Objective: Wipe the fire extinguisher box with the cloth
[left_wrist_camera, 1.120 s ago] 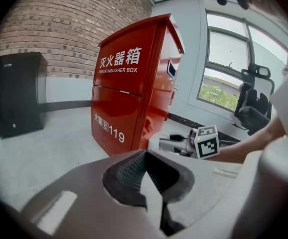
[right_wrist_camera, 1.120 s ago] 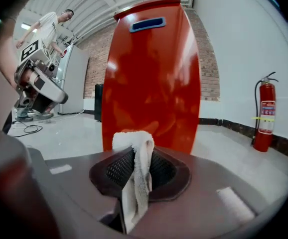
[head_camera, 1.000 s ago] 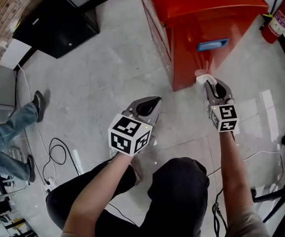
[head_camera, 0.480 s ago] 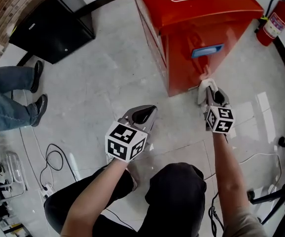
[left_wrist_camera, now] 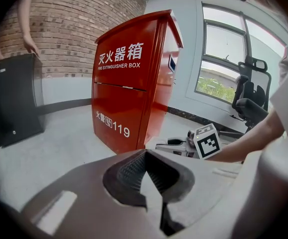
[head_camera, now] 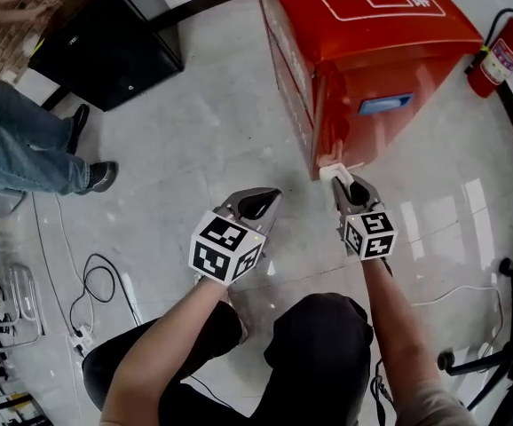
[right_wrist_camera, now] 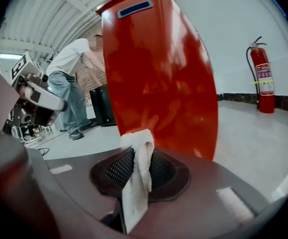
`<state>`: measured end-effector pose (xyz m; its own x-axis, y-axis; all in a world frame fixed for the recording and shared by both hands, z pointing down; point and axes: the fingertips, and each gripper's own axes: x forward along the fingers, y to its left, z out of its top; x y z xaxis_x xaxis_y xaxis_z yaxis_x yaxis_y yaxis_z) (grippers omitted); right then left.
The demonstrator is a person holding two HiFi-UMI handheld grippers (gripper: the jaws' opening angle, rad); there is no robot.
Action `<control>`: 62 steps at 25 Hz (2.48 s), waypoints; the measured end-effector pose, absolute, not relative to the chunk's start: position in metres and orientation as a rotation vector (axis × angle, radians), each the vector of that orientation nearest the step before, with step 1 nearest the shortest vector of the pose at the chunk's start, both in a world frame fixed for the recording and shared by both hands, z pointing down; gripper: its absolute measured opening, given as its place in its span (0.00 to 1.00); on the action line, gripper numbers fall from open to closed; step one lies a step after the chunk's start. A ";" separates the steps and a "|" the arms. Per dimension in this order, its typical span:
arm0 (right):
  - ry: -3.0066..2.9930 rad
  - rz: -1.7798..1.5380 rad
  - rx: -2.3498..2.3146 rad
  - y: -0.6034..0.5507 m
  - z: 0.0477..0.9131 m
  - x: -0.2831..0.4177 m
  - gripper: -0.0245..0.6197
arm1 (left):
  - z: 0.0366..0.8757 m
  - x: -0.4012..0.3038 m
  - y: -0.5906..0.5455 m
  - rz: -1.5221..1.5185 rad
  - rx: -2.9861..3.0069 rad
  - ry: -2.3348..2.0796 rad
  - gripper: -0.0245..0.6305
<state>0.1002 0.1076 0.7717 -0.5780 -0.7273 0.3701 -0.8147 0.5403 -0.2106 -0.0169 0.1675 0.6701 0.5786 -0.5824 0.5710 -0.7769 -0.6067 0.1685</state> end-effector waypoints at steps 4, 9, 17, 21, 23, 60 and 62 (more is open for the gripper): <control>-2.661 0.516 1.148 0.122 0.743 0.063 0.17 | 0.669 -0.023 0.169 0.720 2.431 -1.056 0.04; -2.831 0.480 0.963 0.143 0.678 0.034 0.17 | 0.655 -0.023 0.170 0.766 2.533 -0.891 0.15; -3.019 0.263 0.666 0.176 0.570 0.021 0.17 | 0.584 -0.003 0.169 0.674 2.740 -0.611 0.41; -3.047 0.234 0.649 0.179 0.537 0.027 0.18 | 0.544 0.013 0.177 0.549 2.823 -0.506 0.23; -3.035 0.185 0.699 0.178 0.523 0.032 0.20 | 0.527 0.013 0.173 0.527 2.862 -0.550 0.20; -2.651 0.192 1.073 0.106 0.516 -0.019 0.08 | 0.433 -0.087 -0.166 0.252 2.747 -1.396 0.20; -2.629 0.204 1.088 0.104 0.522 -0.017 0.08 | 0.437 -0.093 -0.185 0.282 2.739 -1.435 0.20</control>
<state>-0.0173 0.1042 0.5217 -0.6736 -0.6680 0.3161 -0.7089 0.7050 -0.0207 -0.0934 -0.1854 0.4371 0.5565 -0.8118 0.1771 -0.8185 -0.5722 -0.0513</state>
